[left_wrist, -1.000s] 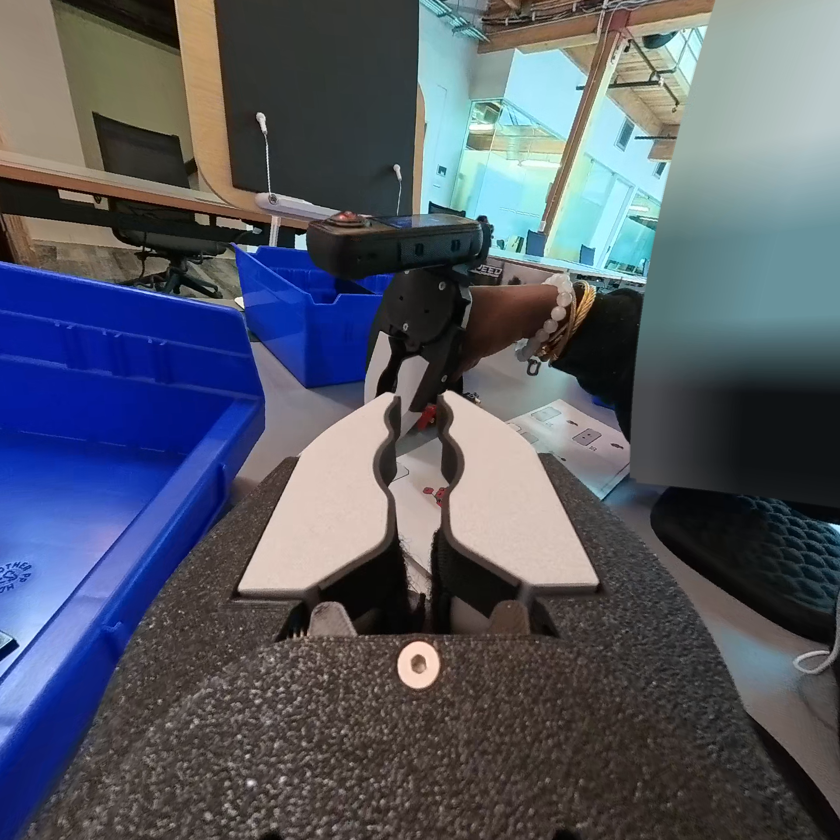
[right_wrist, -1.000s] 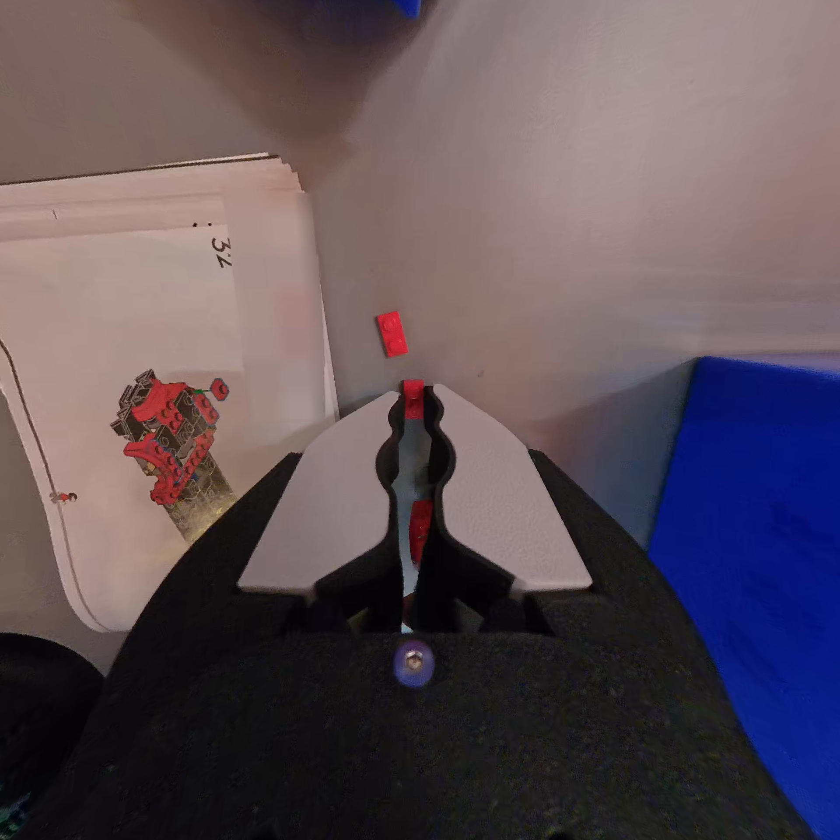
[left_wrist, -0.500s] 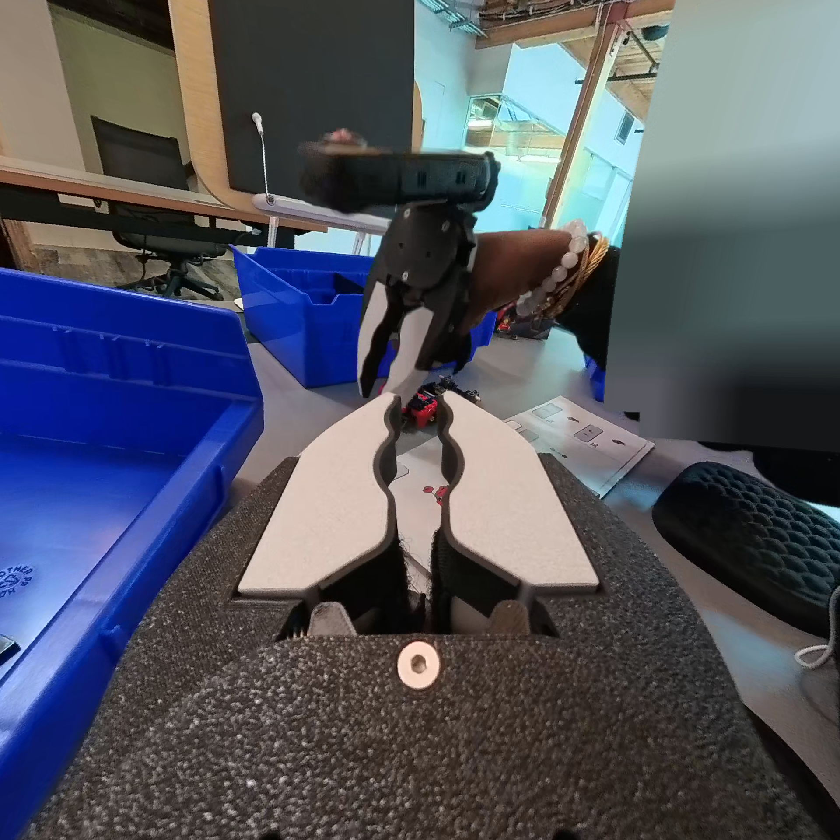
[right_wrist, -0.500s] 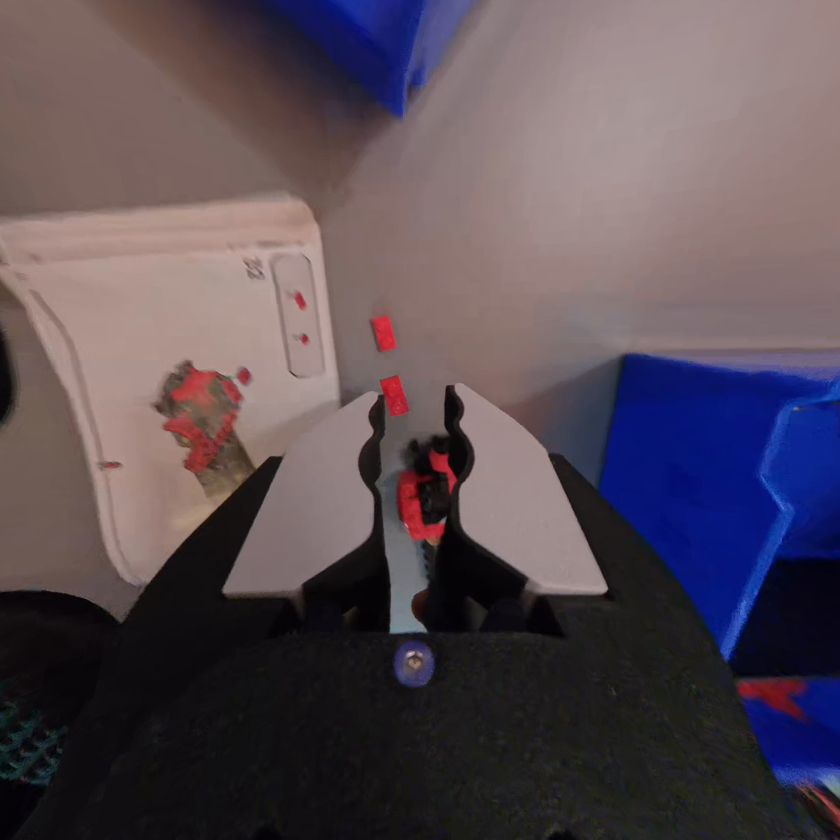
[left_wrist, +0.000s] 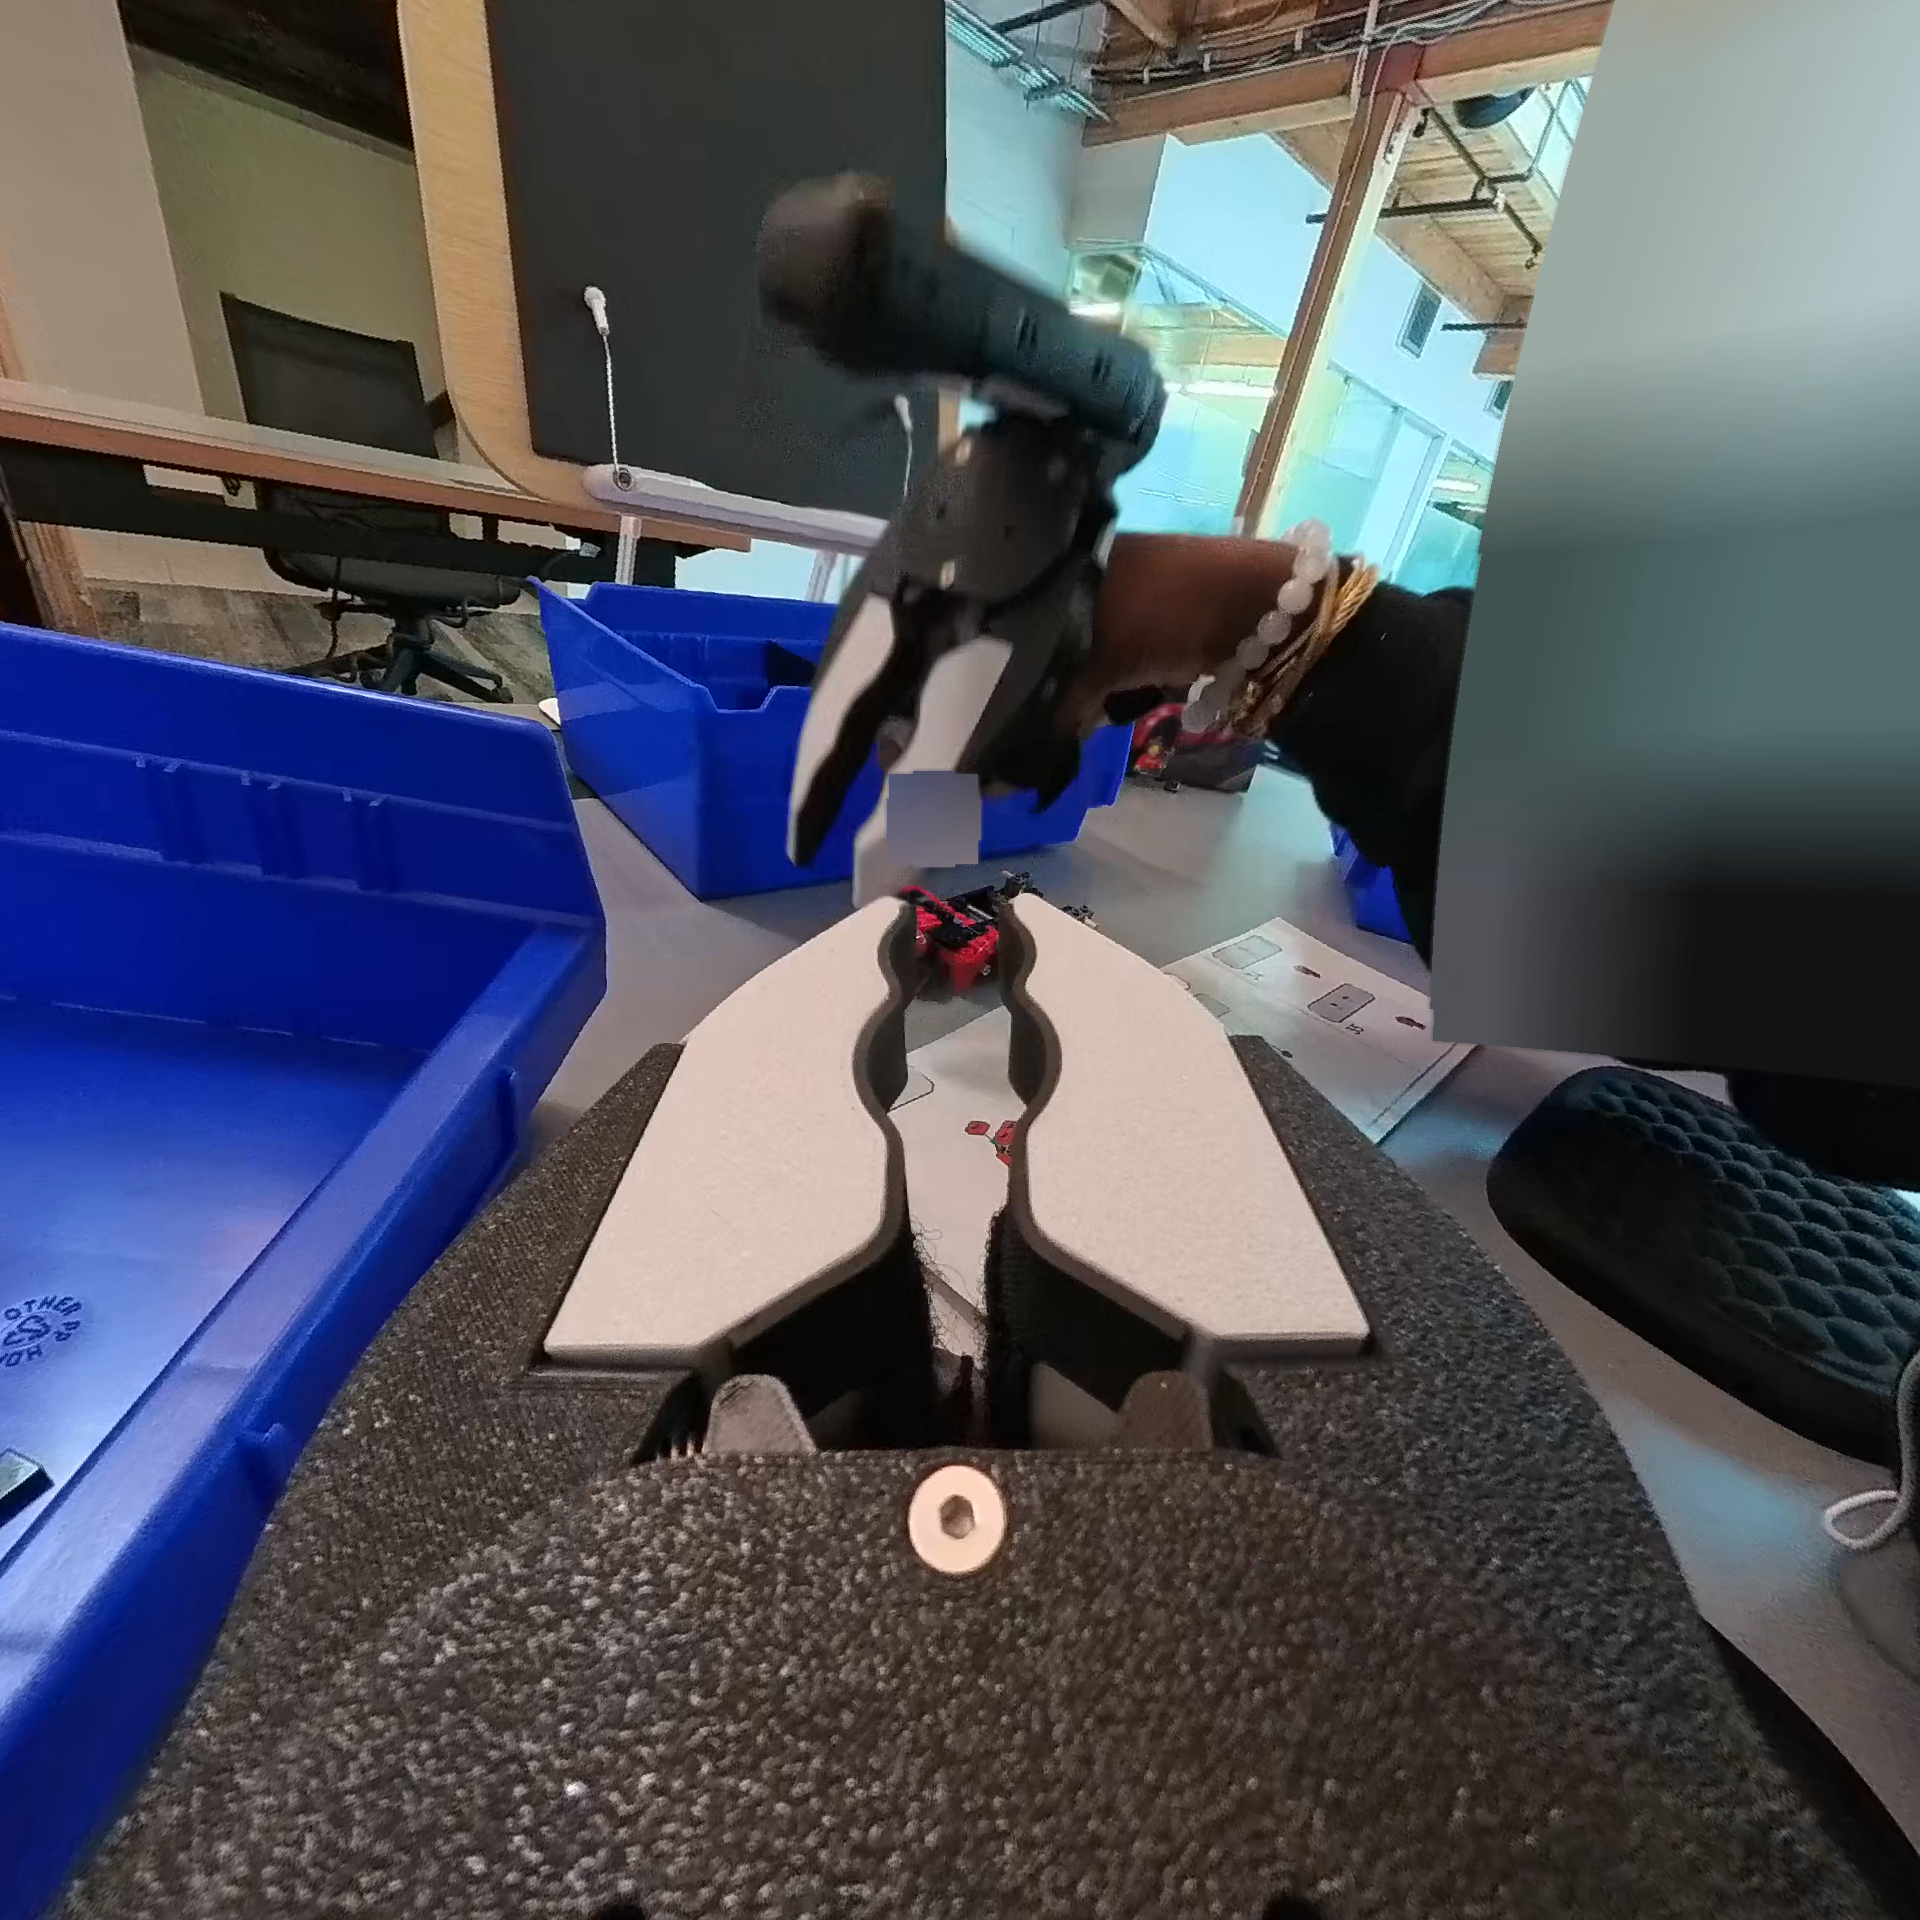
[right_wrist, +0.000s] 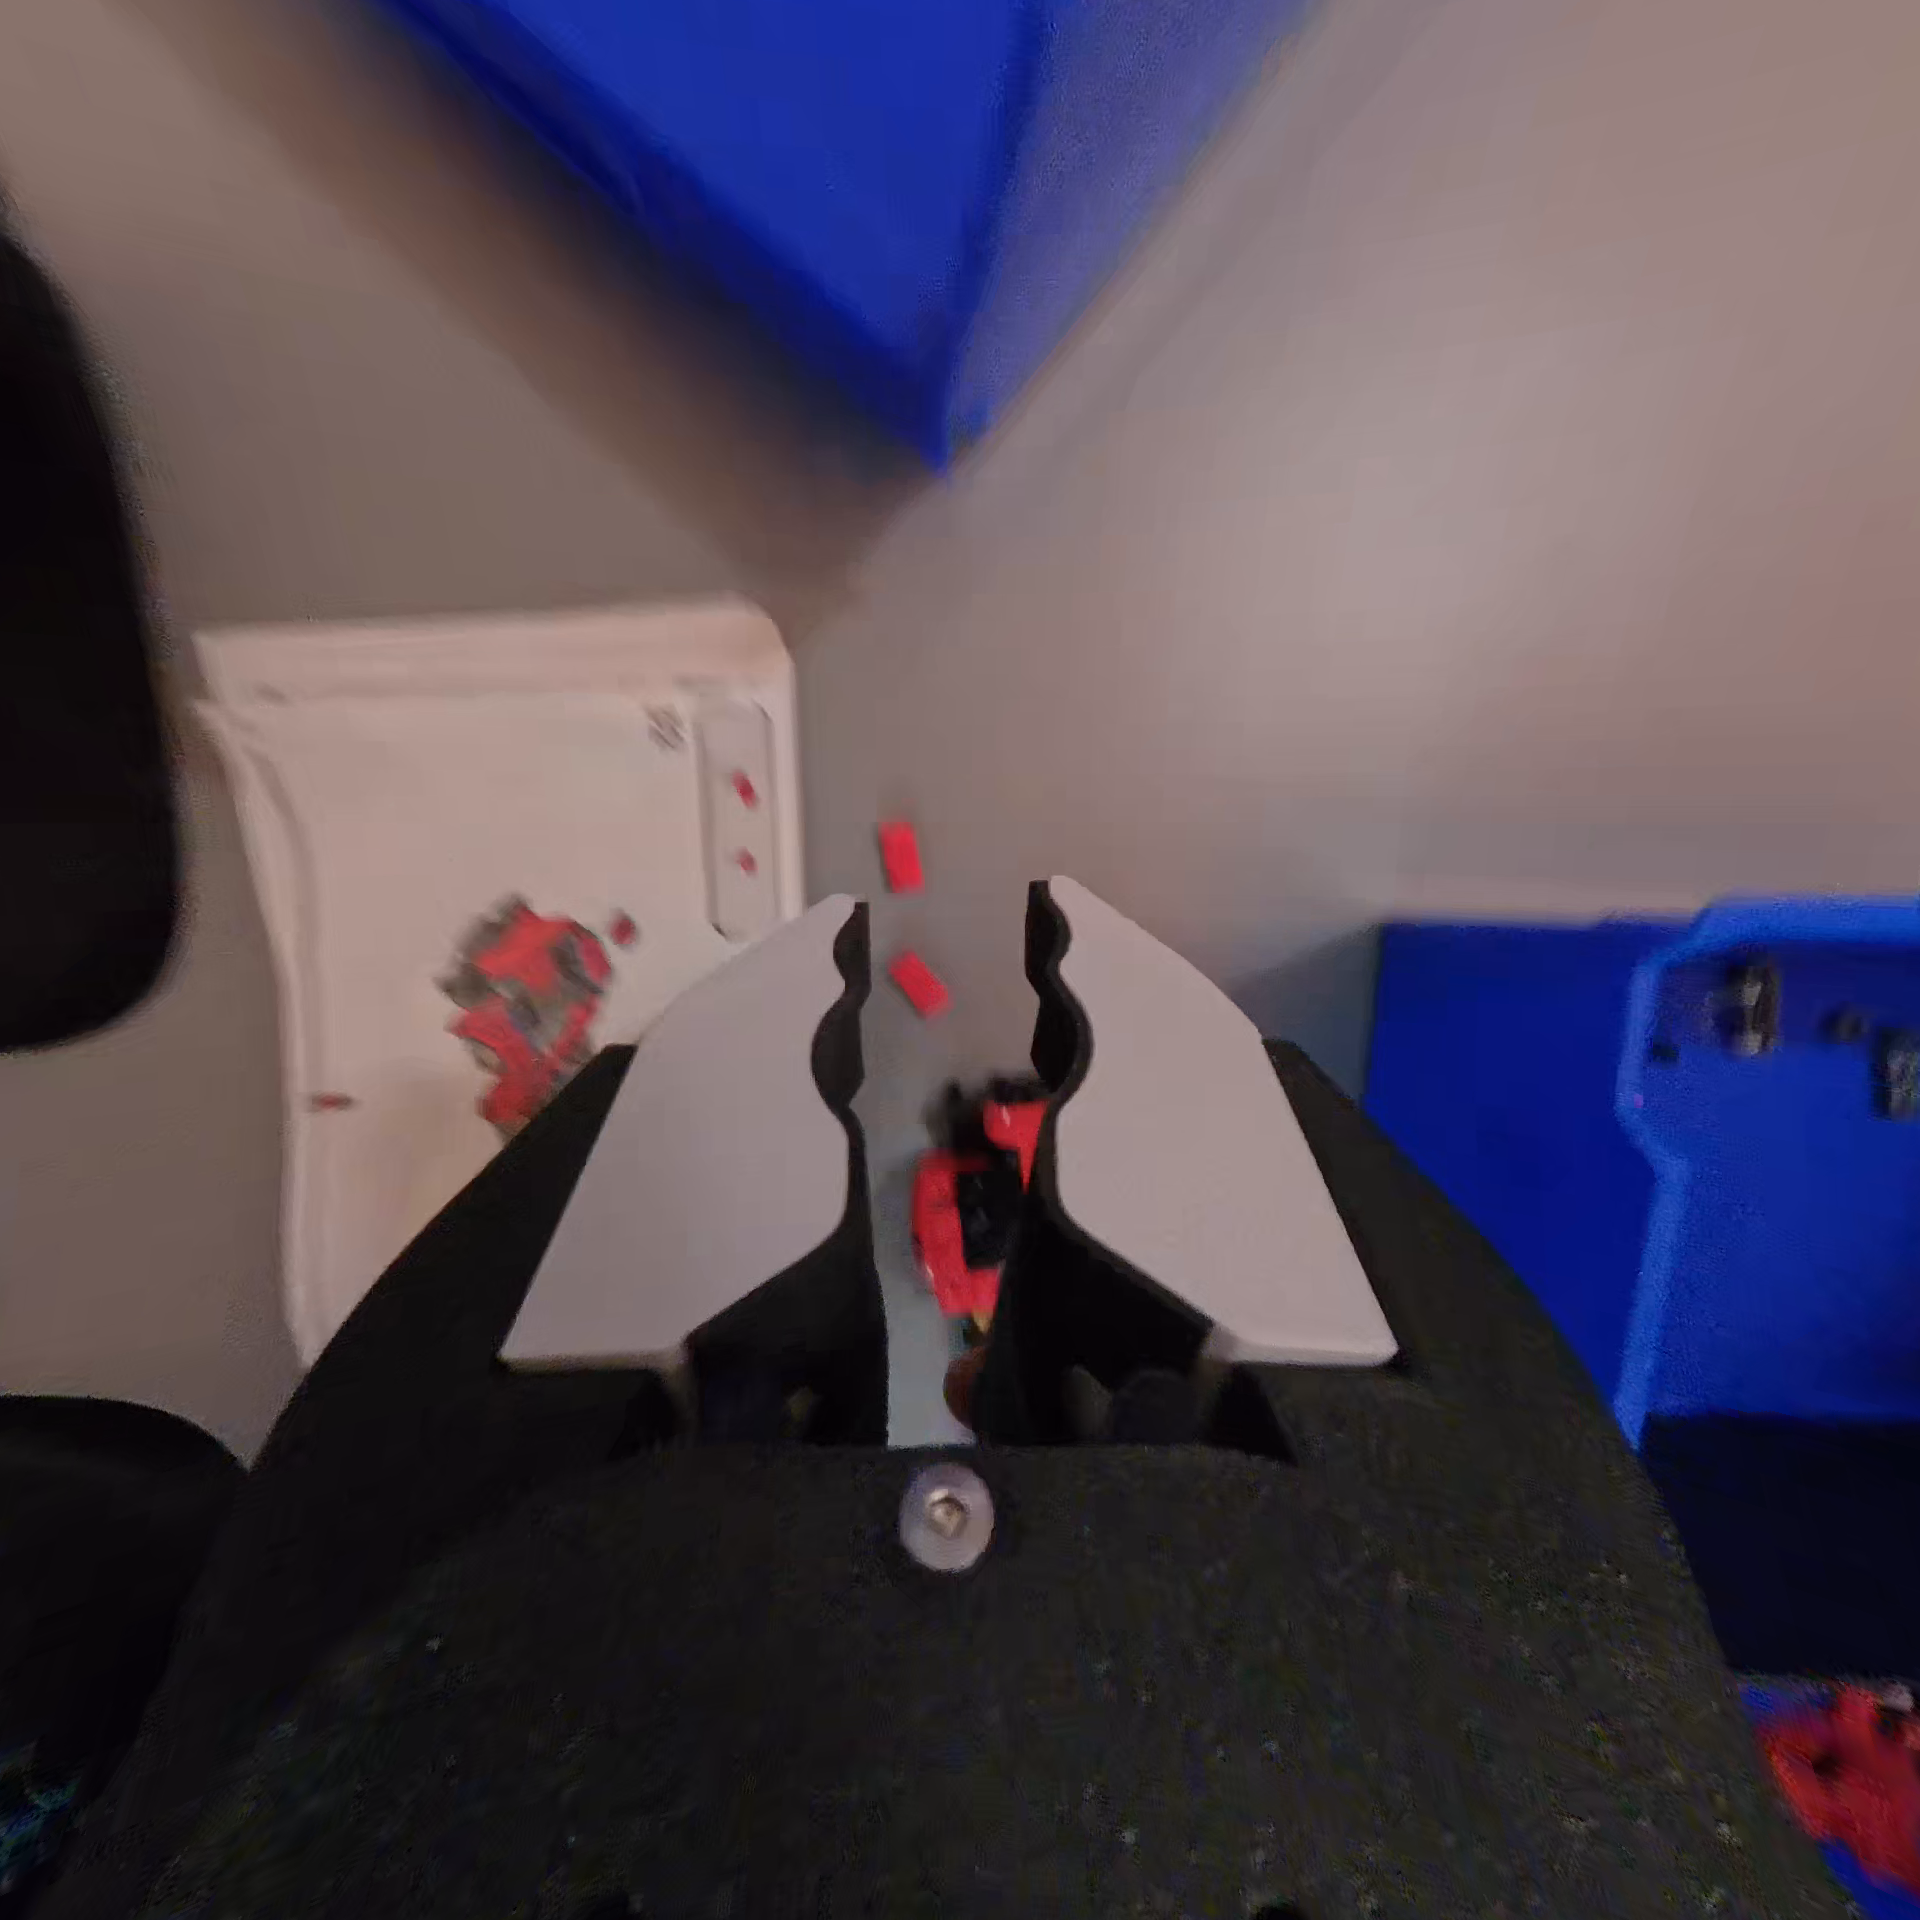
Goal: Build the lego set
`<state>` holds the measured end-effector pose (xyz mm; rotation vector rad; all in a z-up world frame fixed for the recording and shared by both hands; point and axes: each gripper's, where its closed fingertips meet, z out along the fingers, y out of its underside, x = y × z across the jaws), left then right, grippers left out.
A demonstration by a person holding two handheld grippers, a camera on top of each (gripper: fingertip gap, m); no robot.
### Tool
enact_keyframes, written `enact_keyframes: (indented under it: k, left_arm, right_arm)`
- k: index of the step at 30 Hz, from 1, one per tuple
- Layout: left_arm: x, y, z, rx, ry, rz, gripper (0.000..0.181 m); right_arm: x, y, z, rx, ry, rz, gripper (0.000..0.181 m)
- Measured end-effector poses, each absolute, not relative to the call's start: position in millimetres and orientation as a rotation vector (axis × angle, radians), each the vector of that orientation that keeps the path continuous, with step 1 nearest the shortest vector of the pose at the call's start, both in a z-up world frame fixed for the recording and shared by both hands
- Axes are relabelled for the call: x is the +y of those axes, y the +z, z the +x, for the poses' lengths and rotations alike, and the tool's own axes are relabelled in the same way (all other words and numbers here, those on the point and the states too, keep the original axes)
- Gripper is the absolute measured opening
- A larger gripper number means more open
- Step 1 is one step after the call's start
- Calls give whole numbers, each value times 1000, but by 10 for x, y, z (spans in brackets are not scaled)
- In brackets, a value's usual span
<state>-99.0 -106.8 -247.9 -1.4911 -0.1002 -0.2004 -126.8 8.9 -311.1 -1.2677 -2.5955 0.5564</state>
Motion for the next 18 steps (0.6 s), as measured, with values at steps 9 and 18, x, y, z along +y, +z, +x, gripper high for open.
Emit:
enact_keyframes:
  k: [9, 18]
  left_arm:
    - [-1068, -2479, -988, -99, -201, -1492, 14]
    - [-1068, -2482, -971, -88, -204, -1493, 13]
  right_arm:
    - [-1176, -1993, -2030, -2563, 1087, -722, 18]
    - [-1201, -2930, -2966, -2963, 236, -228, 17]
